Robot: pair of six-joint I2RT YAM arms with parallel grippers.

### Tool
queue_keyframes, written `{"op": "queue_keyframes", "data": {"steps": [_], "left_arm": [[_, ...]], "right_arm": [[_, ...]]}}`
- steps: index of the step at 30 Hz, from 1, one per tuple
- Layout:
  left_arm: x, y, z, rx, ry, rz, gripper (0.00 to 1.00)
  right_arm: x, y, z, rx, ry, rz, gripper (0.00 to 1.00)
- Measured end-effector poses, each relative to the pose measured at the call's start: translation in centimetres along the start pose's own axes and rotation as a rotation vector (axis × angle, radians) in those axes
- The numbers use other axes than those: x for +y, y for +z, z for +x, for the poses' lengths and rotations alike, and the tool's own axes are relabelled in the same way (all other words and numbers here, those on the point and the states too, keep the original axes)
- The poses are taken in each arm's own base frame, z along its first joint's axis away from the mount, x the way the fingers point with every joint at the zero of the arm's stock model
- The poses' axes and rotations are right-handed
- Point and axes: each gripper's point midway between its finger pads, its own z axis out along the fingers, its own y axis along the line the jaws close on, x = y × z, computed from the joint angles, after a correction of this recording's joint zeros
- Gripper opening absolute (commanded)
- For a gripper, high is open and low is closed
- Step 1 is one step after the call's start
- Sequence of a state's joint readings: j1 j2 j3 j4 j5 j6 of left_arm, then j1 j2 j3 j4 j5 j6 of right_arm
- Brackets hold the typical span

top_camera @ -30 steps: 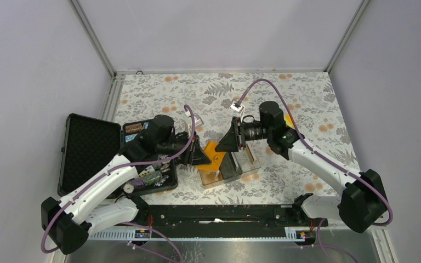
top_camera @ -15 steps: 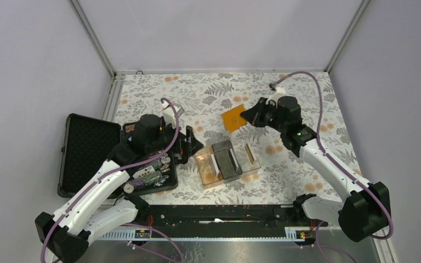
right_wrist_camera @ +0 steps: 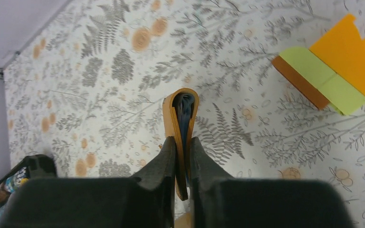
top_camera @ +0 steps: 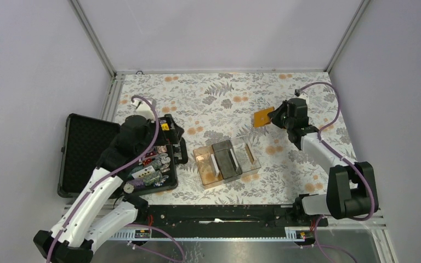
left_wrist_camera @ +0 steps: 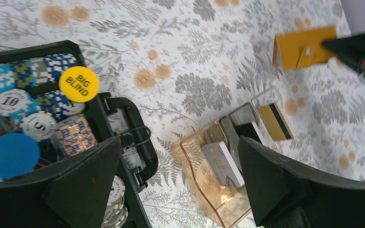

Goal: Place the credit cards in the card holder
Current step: Place the card holder at the center of the board, then reset both arms

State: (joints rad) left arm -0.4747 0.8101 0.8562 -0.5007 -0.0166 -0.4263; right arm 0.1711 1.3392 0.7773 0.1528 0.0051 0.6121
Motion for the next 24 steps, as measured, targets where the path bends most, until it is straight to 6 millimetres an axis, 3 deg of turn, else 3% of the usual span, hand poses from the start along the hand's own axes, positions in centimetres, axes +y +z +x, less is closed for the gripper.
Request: {"op": "queue_keyframes", "data": {"steps": [6,11,18,24], "left_arm": [[2.4,-1.0,-1.7,-0.076,-0.063,-0.093,0.99],[4.8,-2.6,-2.7,-0.154,-0.086,-0.218,0.99],[7.9,-6.7,-4.9,-0.334,-0.121,-0.386,0.99],[10.3,-8.4,-4.9,-0.372,-0.113,-0.521,0.99]], "right_arm": [[-3.3,0.6,2.9,0.066,0.038,0.083,0.73],[-4.7,0.1,2.7,0.045,0.024,0.151,0.99],[-5.1,-3.5,0.1,-0.024,-0.087,0.204,1.0],[-1.8,-8.7,-4.2,-0.184,-0.208,0.073,1.0]]}}
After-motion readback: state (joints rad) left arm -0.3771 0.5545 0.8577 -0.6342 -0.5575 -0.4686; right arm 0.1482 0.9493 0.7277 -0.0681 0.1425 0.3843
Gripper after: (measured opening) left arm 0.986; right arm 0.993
